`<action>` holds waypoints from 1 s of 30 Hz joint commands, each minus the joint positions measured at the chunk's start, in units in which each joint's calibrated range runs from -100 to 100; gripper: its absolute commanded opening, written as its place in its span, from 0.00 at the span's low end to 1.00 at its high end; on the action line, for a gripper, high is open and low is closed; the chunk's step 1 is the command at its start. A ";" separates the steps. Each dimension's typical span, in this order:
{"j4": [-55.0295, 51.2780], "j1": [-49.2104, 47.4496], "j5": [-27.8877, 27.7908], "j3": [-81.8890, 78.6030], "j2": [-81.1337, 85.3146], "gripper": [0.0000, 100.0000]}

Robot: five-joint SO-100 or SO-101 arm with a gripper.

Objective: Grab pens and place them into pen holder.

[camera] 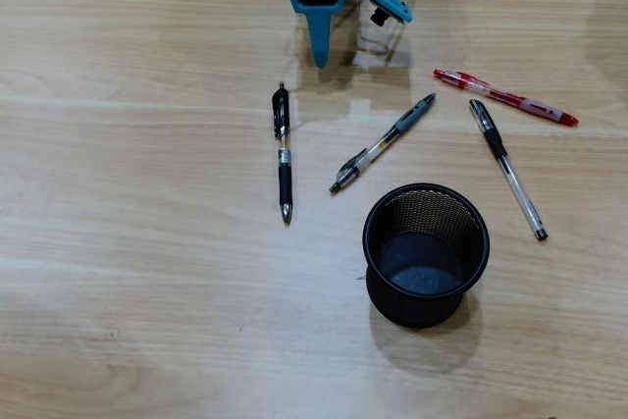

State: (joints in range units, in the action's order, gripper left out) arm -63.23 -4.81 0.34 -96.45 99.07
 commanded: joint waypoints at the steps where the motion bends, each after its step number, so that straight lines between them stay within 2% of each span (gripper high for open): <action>1: 0.31 0.38 0.03 0.61 0.43 0.03; 16: 0.31 0.38 0.29 2.42 -0.42 0.03; 20: -0.14 0.83 0.08 12.83 -3.40 0.03; 30: -0.42 3.12 0.60 44.51 -30.32 0.03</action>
State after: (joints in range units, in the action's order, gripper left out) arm -63.31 -2.72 0.34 -62.73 76.81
